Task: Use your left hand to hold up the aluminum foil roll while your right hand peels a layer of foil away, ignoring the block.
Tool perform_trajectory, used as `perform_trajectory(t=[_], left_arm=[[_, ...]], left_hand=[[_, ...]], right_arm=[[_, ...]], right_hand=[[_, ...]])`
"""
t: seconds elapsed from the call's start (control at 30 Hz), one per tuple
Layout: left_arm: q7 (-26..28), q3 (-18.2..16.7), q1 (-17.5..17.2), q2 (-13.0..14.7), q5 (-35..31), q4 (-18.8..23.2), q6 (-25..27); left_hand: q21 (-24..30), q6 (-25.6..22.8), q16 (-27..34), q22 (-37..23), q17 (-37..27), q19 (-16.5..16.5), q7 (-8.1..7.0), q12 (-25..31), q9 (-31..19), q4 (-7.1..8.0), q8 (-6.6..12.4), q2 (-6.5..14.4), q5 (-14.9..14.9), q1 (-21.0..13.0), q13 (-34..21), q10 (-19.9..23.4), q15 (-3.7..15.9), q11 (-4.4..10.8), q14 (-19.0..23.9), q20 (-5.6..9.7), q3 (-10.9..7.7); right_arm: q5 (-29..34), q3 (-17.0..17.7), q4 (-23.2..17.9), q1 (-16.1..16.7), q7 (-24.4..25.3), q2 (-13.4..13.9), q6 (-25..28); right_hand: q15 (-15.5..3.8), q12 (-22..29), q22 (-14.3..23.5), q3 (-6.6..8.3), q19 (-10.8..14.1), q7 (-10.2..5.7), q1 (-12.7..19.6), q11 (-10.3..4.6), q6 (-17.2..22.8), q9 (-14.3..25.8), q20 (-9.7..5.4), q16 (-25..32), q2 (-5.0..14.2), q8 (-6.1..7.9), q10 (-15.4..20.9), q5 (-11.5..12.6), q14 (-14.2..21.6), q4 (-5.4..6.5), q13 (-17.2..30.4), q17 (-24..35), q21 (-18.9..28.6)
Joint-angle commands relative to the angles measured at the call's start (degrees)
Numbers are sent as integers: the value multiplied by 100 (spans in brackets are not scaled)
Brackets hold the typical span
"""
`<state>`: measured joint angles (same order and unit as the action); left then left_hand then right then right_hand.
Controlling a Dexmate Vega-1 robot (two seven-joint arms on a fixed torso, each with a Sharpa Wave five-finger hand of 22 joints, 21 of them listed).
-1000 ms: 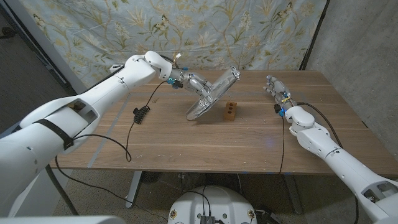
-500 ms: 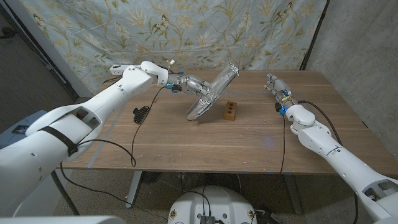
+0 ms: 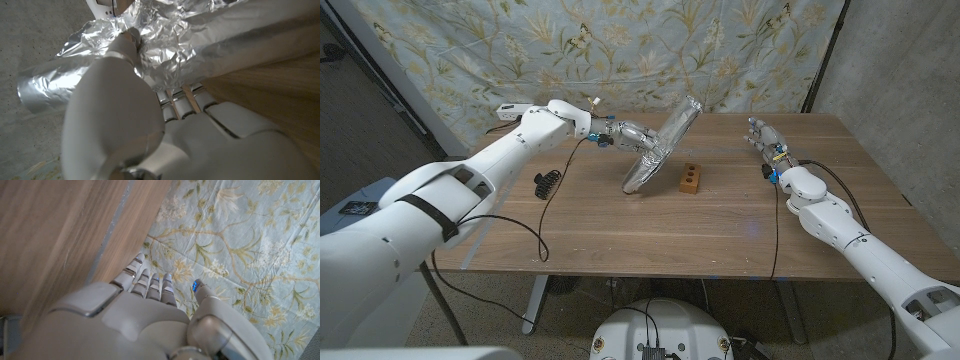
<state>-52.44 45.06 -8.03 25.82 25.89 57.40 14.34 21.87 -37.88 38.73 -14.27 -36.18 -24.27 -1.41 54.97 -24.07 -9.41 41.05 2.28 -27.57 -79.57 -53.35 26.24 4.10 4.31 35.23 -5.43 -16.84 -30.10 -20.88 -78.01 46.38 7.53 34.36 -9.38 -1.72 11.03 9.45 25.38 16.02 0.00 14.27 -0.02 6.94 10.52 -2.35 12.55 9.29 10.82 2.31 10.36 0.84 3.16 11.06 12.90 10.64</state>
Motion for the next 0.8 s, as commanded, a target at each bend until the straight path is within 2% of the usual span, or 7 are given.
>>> perform_trajectory(t=[0.03, 0.23, 0.33, 0.37, 0.5, 0.8], left_arm=[[-405, 98, 426, -370, -58, -703, -31], [-486, 113, 516, -486, -57, -887, 94], [-508, -30, 488, -579, 130, -1085, 188], [-527, -46, 495, -599, 146, -1144, 169], [-474, -175, 433, -646, 282, -1229, 212], [-355, -454, 251, -807, 634, -1473, 361]], left_hand=[[66, -532, 91, -29, -73, -45, 369, 375, -116, 21, 642, 505, -56, 335, -538, 1260, 154, -68, 386, -23, -78], [97, -574, 111, -42, -90, -49, 380, 355, -120, 20, 650, 495, -92, 339, -546, 1289, 144, -95, 400, -28, -86], [117, -588, 136, -49, -107, -59, 406, 340, -105, 14, 640, 476, -109, 339, -537, 1318, 144, -87, 421, -33, -83], [126, -606, 138, -53, -106, -62, 401, 342, -94, 22, 637, 472, -120, 351, -543, 1340, 131, -154, 429, -33, -84], [146, -631, 148, -59, -111, -72, 403, 333, -76, 13, 629, 458, -143, 345, -553, 1352, 134, -107, 442, -37, -91], [194, -669, 194, -77, -150, -80, 412, 279, -57, 2, 612, 433, -195, 329, -526, 1397, 138, -114, 457, -39, -97]], right_arm=[[-10, -30, -2, 7, -37, -20, 19], [-22, -27, -39, 39, -35, 2, 55], [-29, -17, -68, 66, -5, 6, 72], [-34, -16, -78, 79, 0, 9, 80], [-42, -18, -80, 101, 5, 10, 93], [-5, -49, -95, 76, -1, 24, 135]], right_hand=[[-105, 22, 16, 15, -32, 9, 63, 22, 50, 22, -310, 52, 93, 22, -32, 24, -37, -22, 10, 9, 23], [-108, 20, 16, 16, -33, 9, 64, 20, 49, 22, -312, 52, 94, 21, -39, 24, -37, -23, 10, 9, 22], [-105, 18, 16, 17, -33, 8, 66, 18, 45, 22, -312, 52, 95, 20, -44, 24, -36, -23, 10, 8, 23], [-101, 19, 16, 17, -32, 8, 66, 22, 45, 22, -312, 53, 95, 20, -44, 24, -34, -23, 10, 8, 23], [-102, 16, 16, 17, -32, 5, 66, 20, 44, 22, -311, 52, 95, 19, -51, 24, -37, -23, 10, 8, 23], [-101, 15, 16, 18, -32, 7, 69, 18, 48, 22, -311, 52, 96, 20, -57, 23, -39, -23, 10, 8, 23]])
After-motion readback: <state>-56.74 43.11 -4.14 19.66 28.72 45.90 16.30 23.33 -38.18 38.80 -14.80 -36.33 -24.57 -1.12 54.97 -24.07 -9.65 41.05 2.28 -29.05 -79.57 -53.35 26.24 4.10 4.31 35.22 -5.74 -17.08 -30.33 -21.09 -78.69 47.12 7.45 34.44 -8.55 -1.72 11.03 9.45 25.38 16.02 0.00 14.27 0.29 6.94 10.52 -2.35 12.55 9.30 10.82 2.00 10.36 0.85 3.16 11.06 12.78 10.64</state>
